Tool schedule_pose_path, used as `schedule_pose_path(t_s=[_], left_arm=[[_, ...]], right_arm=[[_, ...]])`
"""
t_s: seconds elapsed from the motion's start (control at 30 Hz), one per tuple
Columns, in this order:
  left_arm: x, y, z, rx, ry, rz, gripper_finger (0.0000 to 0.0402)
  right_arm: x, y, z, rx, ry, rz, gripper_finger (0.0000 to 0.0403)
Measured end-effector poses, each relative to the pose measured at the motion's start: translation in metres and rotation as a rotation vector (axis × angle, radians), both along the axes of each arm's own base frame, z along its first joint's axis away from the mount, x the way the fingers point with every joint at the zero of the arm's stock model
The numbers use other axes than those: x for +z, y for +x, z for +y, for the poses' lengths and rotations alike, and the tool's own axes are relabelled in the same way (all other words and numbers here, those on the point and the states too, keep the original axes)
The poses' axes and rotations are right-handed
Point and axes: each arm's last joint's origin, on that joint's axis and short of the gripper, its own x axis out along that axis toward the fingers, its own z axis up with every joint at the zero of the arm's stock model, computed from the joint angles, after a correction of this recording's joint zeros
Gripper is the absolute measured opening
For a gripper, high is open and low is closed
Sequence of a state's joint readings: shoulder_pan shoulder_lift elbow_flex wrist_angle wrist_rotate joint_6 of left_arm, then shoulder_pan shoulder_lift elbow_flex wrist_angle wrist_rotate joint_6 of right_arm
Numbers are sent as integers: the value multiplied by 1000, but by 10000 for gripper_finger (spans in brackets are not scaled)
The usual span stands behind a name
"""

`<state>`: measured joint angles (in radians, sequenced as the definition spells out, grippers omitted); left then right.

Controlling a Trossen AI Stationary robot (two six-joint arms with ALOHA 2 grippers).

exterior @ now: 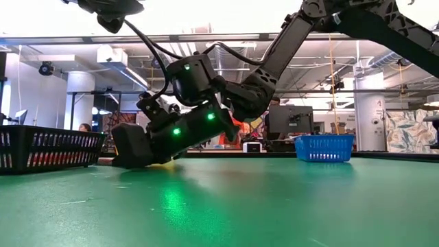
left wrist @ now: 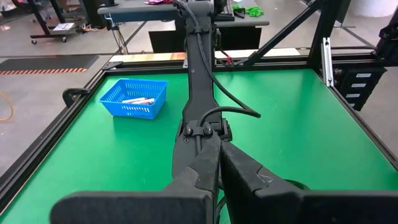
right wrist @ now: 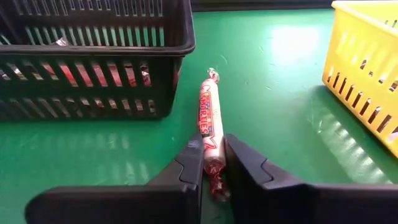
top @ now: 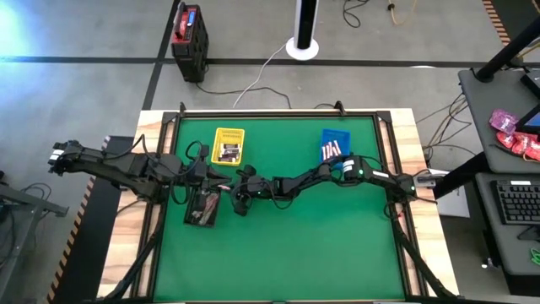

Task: Sort candy by brand, put in halloween buckets
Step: Put the white candy stick into the blue bin

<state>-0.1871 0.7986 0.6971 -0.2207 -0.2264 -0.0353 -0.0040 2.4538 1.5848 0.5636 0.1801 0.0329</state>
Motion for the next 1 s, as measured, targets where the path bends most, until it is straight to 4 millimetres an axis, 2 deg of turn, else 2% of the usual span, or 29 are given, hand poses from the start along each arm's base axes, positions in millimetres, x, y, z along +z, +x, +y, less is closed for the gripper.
schedule_pose_path(t_s=[0.2, 0.73, 1.0], left_arm=[[0, 0, 0, 0, 0, 0, 0], [0, 0, 0, 0, 0, 0, 0], [0, 0, 0, -1, 0, 0, 0]], right_arm=[[2, 0, 0, 1, -3, 0, 36], [23, -3, -1, -2, -20, 64, 36], [44, -5, -2, -18, -53, 75, 37]])
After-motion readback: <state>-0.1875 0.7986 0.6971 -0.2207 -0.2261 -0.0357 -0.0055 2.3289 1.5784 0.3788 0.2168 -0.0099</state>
